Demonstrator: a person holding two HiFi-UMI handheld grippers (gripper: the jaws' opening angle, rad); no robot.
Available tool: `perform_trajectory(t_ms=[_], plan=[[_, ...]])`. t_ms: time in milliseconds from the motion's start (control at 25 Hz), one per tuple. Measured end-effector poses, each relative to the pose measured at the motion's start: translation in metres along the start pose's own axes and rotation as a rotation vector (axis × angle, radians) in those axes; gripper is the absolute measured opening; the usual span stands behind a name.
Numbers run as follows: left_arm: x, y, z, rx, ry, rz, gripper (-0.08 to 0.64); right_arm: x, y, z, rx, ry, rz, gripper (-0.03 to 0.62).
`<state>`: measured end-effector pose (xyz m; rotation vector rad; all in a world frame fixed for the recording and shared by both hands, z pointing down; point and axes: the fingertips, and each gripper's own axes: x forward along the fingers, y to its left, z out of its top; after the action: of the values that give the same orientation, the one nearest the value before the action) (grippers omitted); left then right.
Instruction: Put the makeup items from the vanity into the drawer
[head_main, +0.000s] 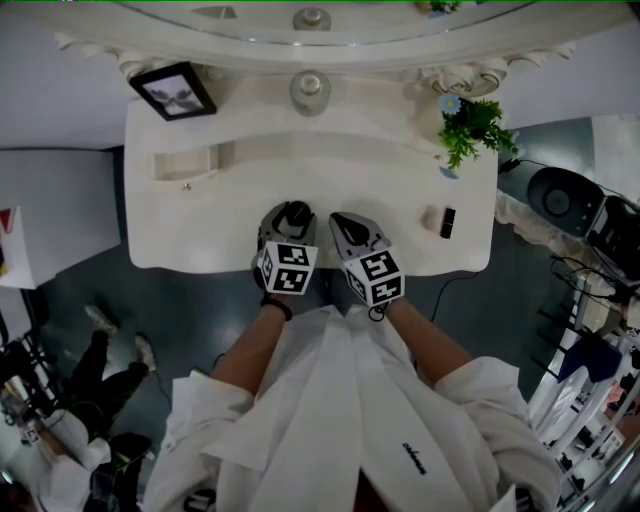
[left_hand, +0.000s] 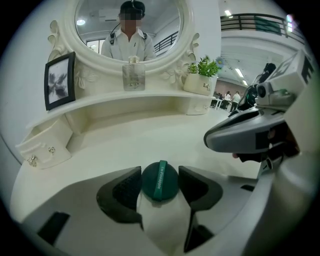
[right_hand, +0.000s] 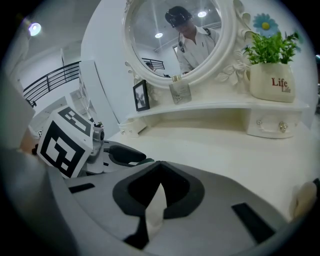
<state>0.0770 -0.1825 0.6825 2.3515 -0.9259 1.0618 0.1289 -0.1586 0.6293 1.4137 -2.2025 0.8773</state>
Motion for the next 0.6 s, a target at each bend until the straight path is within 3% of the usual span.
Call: perform_trajectory(t_ms=[320,440,600], plan=[[-0.002,0.006,0.000,-0.019,-0.009,0.008,0.171,-0.002,0.007,0.000,-0.010,0.003,0.008,0.018],[-0.002,0.009,0.000,-0.024,-0.011,0.009,0.082,-0.002,0.011,0.001,-0.012,0.003,0.012,0.018],[-0.005,0.010,0.005,-0.033,-0.025,0.010,0.075,-0.003,0.013,0.005,-0.028,0.002,0.020,0.018]])
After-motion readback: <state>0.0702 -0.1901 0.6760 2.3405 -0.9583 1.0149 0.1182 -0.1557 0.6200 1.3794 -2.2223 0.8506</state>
